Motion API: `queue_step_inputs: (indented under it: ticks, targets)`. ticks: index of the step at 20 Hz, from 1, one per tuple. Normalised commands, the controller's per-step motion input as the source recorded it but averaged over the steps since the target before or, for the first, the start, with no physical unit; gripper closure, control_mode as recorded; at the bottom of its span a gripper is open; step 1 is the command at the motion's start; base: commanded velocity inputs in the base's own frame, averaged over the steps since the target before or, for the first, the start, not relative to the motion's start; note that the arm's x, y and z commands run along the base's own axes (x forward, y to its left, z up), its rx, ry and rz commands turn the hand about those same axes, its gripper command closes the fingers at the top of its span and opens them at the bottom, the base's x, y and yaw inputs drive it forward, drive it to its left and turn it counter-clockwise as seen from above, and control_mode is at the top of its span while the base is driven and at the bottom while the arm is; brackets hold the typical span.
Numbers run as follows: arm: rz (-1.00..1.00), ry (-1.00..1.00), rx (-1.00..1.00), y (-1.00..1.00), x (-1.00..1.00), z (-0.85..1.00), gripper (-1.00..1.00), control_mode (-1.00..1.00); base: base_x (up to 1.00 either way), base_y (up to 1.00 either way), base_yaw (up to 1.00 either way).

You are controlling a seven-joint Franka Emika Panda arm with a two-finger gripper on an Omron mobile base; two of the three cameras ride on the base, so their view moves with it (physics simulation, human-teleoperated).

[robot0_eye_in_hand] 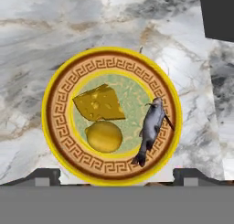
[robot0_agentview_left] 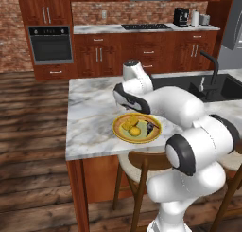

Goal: Take the cheese, fish, and lemon from the fridge and place them on the plate on the dining counter to create an appetizer plate.

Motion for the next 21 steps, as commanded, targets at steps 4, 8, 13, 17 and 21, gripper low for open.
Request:
queue_step_inputs:
  ticks: [4, 8, 13, 17, 21]
  targets:
    - [0.0, -0.05, 0.0, -0.01, -1.0, 0.23, -1.0, -1.0, 0.0, 0.0, 0.0]
    - [-0.03, -0.16, 0.0, -0.2, -1.0, 0.0, -1.0, -1.0, 0.0, 0.0, 0.0]
    - [-0.06, -0.1, 0.0, -0.6, -1.0, 0.0, -1.0, -1.0, 0.0, 0.0, 0.0]
    - [-0.02, -0.15, 0.0, -0.71, -0.86, 0.1, -1.0, -1.0, 0.0, 0.0, 0.0]
    - [0.0, -0.13, 0.0, -0.59, -0.77, 0.36, -1.0, -1.0, 0.0, 0.0, 0.0]
